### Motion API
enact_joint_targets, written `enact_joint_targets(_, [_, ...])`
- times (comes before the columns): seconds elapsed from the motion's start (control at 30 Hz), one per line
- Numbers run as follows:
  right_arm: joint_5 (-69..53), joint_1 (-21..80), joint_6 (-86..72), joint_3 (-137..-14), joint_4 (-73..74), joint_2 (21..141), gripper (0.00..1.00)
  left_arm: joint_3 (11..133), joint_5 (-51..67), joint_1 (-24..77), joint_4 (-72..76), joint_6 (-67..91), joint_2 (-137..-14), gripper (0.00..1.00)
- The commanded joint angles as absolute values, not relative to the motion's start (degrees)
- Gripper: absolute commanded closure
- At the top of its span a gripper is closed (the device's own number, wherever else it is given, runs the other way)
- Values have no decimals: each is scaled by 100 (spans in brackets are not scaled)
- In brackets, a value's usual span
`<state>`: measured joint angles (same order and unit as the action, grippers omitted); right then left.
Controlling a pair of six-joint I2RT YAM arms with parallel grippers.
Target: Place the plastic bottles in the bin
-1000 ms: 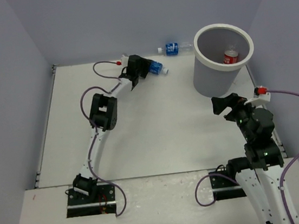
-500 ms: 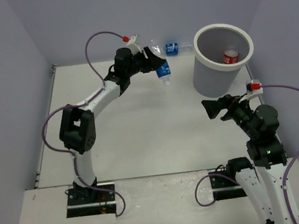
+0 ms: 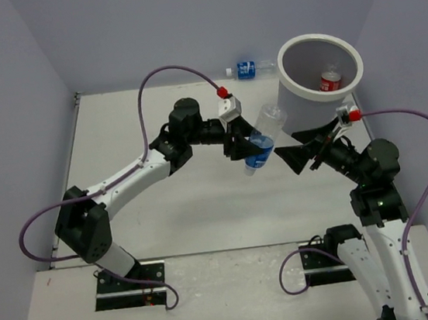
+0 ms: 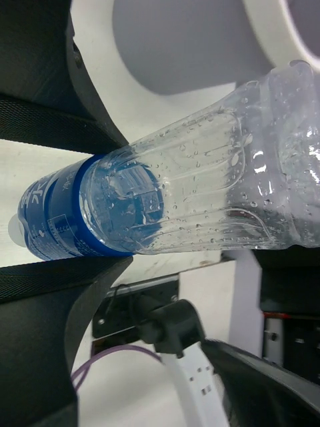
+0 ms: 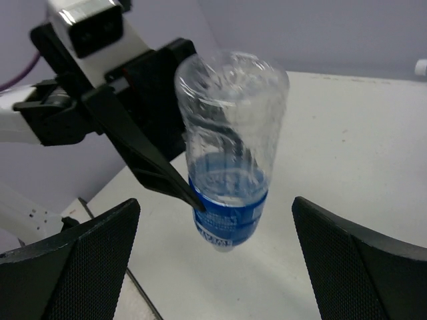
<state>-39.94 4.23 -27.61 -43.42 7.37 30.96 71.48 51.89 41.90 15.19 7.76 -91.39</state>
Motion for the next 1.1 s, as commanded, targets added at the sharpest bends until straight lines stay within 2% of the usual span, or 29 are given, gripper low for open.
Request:
enact_joint_targets(0.0, [-4499,439,-2752,-4500,97,2916,1,7115,5836,4242,1612,435,-9045,100])
enact_joint_targets(0.33, [-4650,439,-2988,-4482,-185,3198,1,7040,6302,4866,1907,598,-8958,100])
enact_joint_targets(0.43, [-4658,439,-3058,-4465,-314,3278,7,7040,6189,5008,1847,545,-8878,100])
enact_joint_targets(0.5, [-4715,444,-3094,-4461,-391,3296,27,7071,6073,5058,1797,523,-8837,100])
enact_joint_targets(0.6, [-4579,439,-3111,-4465,-321,3243,66,7088,5826,5063,1661,563,-8749,100])
enact_joint_targets(0.63, [-4458,439,-3086,-4465,-263,3201,79,7109,5656,5063,1590,571,-8720,95])
enact_joint_targets(0.67, [-4289,442,-3059,-4468,-194,3165,92,7139,5493,5063,1490,563,-8684,73])
enact_joint_targets(0.7, [-4123,447,-3037,-4480,-147,3145,100,7163,5380,5063,1378,543,-8644,39])
enact_joint_targets(0.73, [-3979,442,-3004,-4529,-59,3134,100,7169,5117,5063,1290,526,-8605,13])
enact_joint_targets(0.77, [-3846,439,-2974,-4552,72,3129,100,7177,4994,5063,1197,504,-8568,0])
enact_joint_targets(0.9, [-2664,441,-2745,-4937,687,3329,100,7277,3595,5063,515,440,-8352,0])
enact_joint_targets(0.93, [-1903,447,-2692,-5126,976,3456,100,7273,3091,5062,388,449,-8286,0])
enact_joint_targets(1.07, [-515,439,-2475,-5654,1125,3818,100,7007,1471,5047,63,567,-7783,0])
